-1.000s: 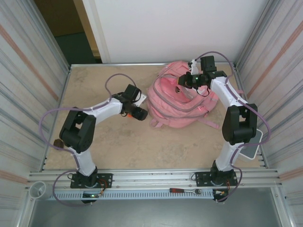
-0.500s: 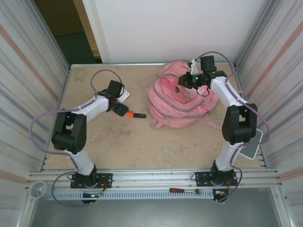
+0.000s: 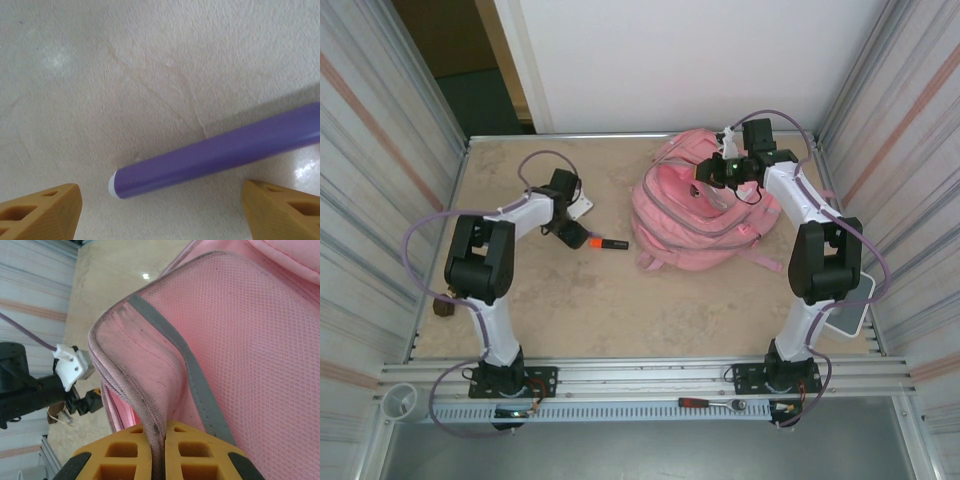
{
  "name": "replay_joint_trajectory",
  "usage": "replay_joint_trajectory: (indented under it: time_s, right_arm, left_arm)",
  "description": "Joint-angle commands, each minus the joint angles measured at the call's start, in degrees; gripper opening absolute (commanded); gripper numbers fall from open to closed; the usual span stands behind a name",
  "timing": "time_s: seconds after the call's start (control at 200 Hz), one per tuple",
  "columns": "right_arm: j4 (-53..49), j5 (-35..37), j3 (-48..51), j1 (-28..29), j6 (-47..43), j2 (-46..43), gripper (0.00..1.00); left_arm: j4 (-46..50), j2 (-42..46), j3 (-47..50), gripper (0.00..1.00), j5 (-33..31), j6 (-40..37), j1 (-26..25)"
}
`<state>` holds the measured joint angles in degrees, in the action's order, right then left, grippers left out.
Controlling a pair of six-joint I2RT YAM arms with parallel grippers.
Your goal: Pack the student bag
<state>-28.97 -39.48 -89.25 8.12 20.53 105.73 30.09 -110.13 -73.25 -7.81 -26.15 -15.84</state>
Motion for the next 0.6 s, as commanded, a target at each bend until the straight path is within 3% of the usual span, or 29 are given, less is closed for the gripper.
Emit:
replay_joint_trajectory:
  time_s: [0.0, 0.2, 0.391, 0.596]
  right_arm:
    - [-0.2, 0.5, -0.9, -0.7, 0.2, 0.8, 0.05]
    - [-0.2, 0.9, -0.7, -0.9, 0.1, 0.8, 0.05]
    - [-0.2, 0.9, -0.5, -1.0, 0.1, 1.0, 0.05]
    - [-0.1, 0.9, 0.1, -1.0, 0.0, 1.2, 0.05]
  left_arm:
    - [1.1, -2.1, -2.4, 0.84, 1.8, -1.2, 0.1]
    - [5.0, -4.4, -6.2, 0.81, 8.7, -2.6, 0.1]
    - [8.4, -7.7, -9.6, 0.78, 11.4, -3.5, 0.1]
    - [11.1, -11.4, -12.3, 0.61, 11.7, -3.2, 0.3]
